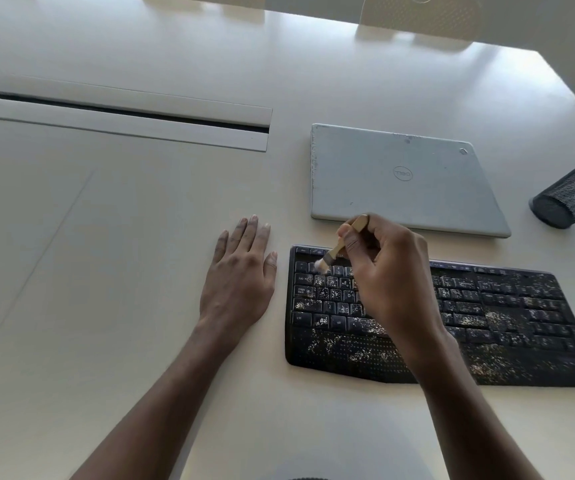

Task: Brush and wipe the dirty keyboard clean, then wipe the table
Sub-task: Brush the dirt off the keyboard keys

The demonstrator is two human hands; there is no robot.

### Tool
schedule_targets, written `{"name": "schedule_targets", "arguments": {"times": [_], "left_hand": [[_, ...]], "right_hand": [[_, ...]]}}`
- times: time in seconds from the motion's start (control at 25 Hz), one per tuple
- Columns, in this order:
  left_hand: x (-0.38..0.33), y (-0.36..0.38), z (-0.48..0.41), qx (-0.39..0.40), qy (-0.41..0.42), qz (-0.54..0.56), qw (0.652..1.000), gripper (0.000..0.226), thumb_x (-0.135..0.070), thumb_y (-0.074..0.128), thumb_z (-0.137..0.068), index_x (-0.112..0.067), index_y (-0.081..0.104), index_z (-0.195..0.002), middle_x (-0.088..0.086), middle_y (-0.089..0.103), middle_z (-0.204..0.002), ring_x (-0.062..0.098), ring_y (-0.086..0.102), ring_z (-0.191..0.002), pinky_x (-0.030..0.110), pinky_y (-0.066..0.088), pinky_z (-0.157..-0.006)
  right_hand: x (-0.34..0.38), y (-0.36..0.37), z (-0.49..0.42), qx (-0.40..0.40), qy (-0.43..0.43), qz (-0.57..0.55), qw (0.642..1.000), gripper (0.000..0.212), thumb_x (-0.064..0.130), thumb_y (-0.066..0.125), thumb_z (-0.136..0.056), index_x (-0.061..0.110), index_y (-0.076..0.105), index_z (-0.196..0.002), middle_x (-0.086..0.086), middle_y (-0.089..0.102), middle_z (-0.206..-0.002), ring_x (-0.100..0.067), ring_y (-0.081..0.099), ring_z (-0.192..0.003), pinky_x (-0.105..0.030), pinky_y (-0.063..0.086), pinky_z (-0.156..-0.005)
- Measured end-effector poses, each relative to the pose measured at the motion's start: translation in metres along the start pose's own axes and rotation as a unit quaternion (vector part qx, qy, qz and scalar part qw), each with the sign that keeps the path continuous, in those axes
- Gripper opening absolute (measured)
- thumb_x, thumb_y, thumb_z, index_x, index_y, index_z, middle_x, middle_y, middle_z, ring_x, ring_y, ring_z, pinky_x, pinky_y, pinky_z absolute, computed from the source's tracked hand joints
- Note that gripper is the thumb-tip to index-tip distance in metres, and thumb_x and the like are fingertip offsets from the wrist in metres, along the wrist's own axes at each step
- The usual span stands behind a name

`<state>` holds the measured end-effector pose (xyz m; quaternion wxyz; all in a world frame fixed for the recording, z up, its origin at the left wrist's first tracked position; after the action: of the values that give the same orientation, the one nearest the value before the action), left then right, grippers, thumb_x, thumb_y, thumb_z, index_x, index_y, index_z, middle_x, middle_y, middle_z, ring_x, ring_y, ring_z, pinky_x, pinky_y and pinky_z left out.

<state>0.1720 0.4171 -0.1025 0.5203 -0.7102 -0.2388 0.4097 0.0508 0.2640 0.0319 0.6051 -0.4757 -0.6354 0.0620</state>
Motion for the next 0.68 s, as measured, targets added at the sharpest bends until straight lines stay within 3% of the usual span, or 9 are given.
{"name": "schedule_targets", "arguments": {"times": [0.12, 0.28, 0.4, 0.48, 0.68], "left_hand": [[0.001, -0.001, 0.001, -0.002, 0.000, -0.001, 1.000, 0.064, -0.042, 0.028, -0.105, -0.016, 0.034, -0.163, 0.006, 0.027, -0.172, 0.018, 0.017, -0.161, 0.041, 0.010, -0.132], [0.000, 0.001, 0.000, -0.002, 0.001, -0.003, 1.000, 0.064, -0.042, 0.028, -0.105, -0.016, 0.034, -0.163, 0.006, 0.027, -0.172, 0.018, 0.018, -0.161, 0.041, 0.011, -0.132], [0.000, 0.001, 0.000, 0.000, 0.001, -0.004, 1.000, 0.064, -0.042, 0.027, -0.105, -0.017, 0.033, -0.164, 0.006, 0.026, -0.172, 0.017, 0.016, -0.161, 0.041, 0.009, -0.132], [0.000, 0.000, 0.000, 0.001, 0.002, -0.004, 1.000, 0.064, -0.042, 0.027, -0.105, -0.017, 0.032, -0.164, 0.006, 0.025, -0.173, 0.016, 0.015, -0.161, 0.040, 0.008, -0.132], [0.000, -0.001, 0.001, 0.000, 0.001, -0.005, 1.000, 0.064, -0.042, 0.026, -0.106, -0.017, 0.032, -0.164, 0.005, 0.024, -0.173, 0.016, 0.014, -0.161, 0.039, 0.007, -0.132]], "right_hand": [[0.000, 0.002, -0.002, -0.007, -0.002, 0.005, 1.000, 0.016, 0.021, 0.064, -0.103, 0.013, 0.073, -0.092, 0.006, 0.071, -0.077, 0.005, 0.060, -0.066, -0.006, 0.040, -0.059], [-0.005, 0.007, 0.000, 0.022, 0.015, 0.007, 1.000, 0.021, 0.019, 0.063, -0.103, 0.011, 0.070, -0.084, 0.007, 0.068, -0.071, 0.003, 0.056, -0.060, -0.007, 0.036, -0.055], [0.010, 0.004, -0.007, 0.029, -0.015, -0.048, 0.998, 0.008, 0.006, 0.066, -0.099, 0.007, 0.072, -0.094, 0.003, 0.071, -0.085, 0.010, 0.065, -0.077, 0.000, 0.043, -0.066], [0.018, 0.017, -0.017, 0.071, -0.040, -0.052, 0.995, 0.011, -0.001, 0.066, -0.097, 0.007, 0.073, -0.099, 0.002, 0.074, -0.093, 0.002, 0.069, -0.089, -0.005, 0.050, -0.076], [0.029, 0.047, -0.032, 0.155, -0.073, -0.011, 0.985, 0.011, 0.002, 0.063, -0.100, 0.007, 0.071, -0.093, 0.001, 0.072, -0.087, -0.003, 0.069, -0.080, -0.015, 0.054, -0.067]]}}
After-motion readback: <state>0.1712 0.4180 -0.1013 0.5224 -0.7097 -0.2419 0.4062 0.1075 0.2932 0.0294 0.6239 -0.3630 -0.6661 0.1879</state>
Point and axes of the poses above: each hand's wrist, its own z-axis away from the middle knuckle, its own y-axis out of the palm, x = y × z, the point moved 10 cm from there along -z, towards the middle knuckle
